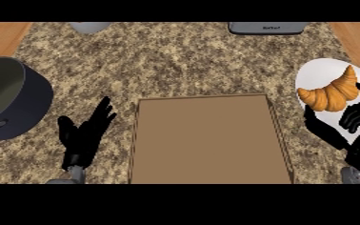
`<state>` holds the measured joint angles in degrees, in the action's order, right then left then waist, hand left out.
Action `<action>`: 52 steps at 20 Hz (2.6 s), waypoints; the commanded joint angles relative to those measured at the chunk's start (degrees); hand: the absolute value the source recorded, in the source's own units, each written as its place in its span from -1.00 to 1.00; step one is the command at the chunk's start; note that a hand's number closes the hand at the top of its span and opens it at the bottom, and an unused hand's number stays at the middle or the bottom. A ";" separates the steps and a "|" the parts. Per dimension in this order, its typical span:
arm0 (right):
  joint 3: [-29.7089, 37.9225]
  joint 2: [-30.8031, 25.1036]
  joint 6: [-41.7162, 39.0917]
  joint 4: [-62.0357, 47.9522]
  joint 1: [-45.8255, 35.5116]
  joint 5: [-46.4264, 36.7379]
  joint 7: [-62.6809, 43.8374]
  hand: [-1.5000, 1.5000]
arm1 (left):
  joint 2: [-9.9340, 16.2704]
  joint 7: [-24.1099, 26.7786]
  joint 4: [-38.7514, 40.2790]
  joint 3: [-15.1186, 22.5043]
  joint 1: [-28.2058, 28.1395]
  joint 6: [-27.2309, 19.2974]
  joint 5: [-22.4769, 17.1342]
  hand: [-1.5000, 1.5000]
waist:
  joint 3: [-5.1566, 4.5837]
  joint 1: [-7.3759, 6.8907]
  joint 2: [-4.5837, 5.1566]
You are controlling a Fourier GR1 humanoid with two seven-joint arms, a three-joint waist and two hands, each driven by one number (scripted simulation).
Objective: Pick the croissant from the tray and place it in the plate
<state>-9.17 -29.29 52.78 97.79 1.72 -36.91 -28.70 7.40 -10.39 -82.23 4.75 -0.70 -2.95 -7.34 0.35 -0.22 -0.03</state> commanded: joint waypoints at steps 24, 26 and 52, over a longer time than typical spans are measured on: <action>21.56 -9.16 -31.80 -72.66 -30.56 32.95 49.65 -1.00 | -2.01 -0.26 1.96 1.44 2.59 0.33 1.74 0.00 | 0.06 -2.62 1.23; 24.28 -8.02 -32.16 -73.25 -31.30 35.34 54.60 -1.00 | -1.77 -1.50 1.27 0.88 1.63 0.41 0.91 0.00 | 0.09 -2.50 1.13; 34.85 -18.24 -69.28 -82.93 -16.23 45.70 76.29 -1.00 | -3.11 -1.17 -0.40 0.63 -2.27 -0.64 2.81 0.00 | -0.29 0.00 0.10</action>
<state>27.13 -47.23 -15.72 14.20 -17.06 10.02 45.83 6.35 -11.67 -83.45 3.75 -1.23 -1.80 -6.49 0.22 -0.35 0.00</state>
